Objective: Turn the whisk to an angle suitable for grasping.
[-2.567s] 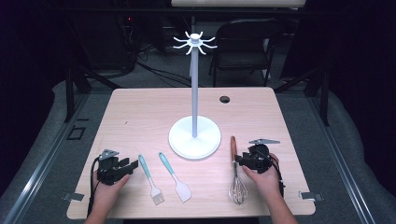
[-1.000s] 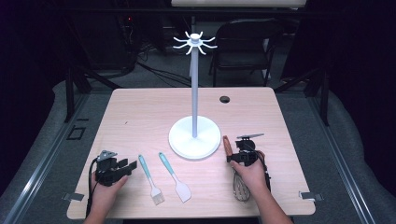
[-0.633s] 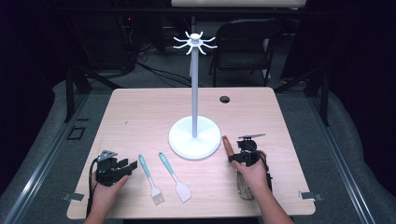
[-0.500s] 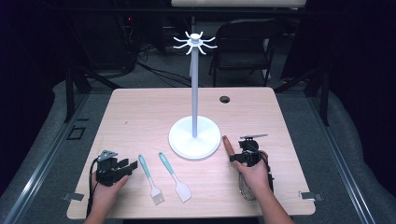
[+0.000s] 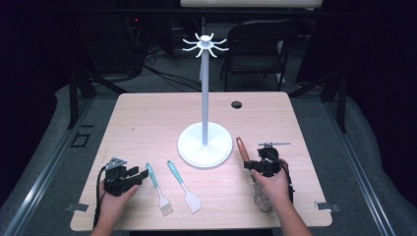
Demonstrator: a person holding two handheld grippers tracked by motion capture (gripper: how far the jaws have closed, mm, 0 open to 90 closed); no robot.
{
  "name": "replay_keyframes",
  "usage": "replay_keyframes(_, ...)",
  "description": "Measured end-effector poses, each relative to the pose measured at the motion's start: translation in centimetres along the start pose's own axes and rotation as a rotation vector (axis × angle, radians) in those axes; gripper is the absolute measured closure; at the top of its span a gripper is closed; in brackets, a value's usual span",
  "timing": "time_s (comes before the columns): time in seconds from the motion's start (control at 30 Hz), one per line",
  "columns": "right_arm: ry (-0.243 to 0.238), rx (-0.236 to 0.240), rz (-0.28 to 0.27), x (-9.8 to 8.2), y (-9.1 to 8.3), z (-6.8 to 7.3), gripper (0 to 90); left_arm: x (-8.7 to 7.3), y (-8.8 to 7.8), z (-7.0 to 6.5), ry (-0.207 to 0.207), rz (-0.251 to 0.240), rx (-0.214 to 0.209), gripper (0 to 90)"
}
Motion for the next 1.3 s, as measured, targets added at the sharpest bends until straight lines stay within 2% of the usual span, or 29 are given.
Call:
replay_keyframes(0.17,-0.084,0.042,-0.060,-0.1,-1.0,1.4,70.9,0.7,-0.6,-0.7,-0.011,-0.049,-0.037,50.1)
replay_keyframes(0.23,-0.136,0.057,-0.076,-0.1,-1.4,2.3,70.9,0.9,-0.7,-1.0,-0.009,-0.056,-0.044,50.1)
replay_keyframes(0.3,-0.186,0.053,-0.102,-0.1,-1.6,3.2,70.9,1.7,-0.8,-2.4,0.023,-0.058,-0.075,50.0)
replay_keyframes(0.37,-0.240,0.057,-0.120,-0.2,-1.7,4.2,70.8,2.1,-0.9,-3.4,0.039,-0.064,-0.099,50.0)
replay_keyframes(0.43,-0.284,0.059,-0.124,-0.4,-1.6,5.1,70.9,2.6,-0.9,-4.8,0.053,-0.068,-0.145,50.0)
replay_keyframes(0.6,-0.409,0.082,-0.125,-1.0,-1.3,6.8,70.8,4.0,-0.1,-8.2,0.066,-0.088,-0.253,48.4)
replay_keyframes(0.67,-0.444,0.083,-0.129,-1.1,-1.2,7.2,70.8,4.5,0.5,-9.4,0.070,-0.083,-0.300,47.8)
replay_keyframes(0.8,-0.468,0.099,-0.139,-1.3,-1.1,7.7,70.8,5.4,2.2,-11.6,0.071,-0.069,-0.362,46.9)
replay_keyframes(0.9,-0.490,0.117,-0.150,-1.4,-1.2,8.0,70.8,5.9,3.4,-12.9,0.056,-0.065,-0.413,47.6)
replay_keyframes(1.03,-0.509,0.126,-0.149,-1.6,-1.2,8.2,70.8,6.5,4.6,-14.0,0.030,-0.072,-0.444,48.5)
replay_keyframes(1.2,-0.522,0.141,-0.155,-1.7,-1.3,8.4,70.8,7.0,5.4,-14.9,0.037,-0.065,-0.454,48.4)
replay_keyframes(1.3,-0.523,0.143,-0.156,-1.7,-1.3,8.3,70.8,7.4,5.9,-15.8,0.043,-0.054,-0.480,47.7)
Point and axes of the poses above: each handheld gripper's, and its own axes: y roughly forward along the jaws, x roughly out of its top, z roughly to its left, the point moved 2 cm from there along y, roughly forward along the jaws, and after that the axes turned 9 degrees about z, right-handed, at the moved point
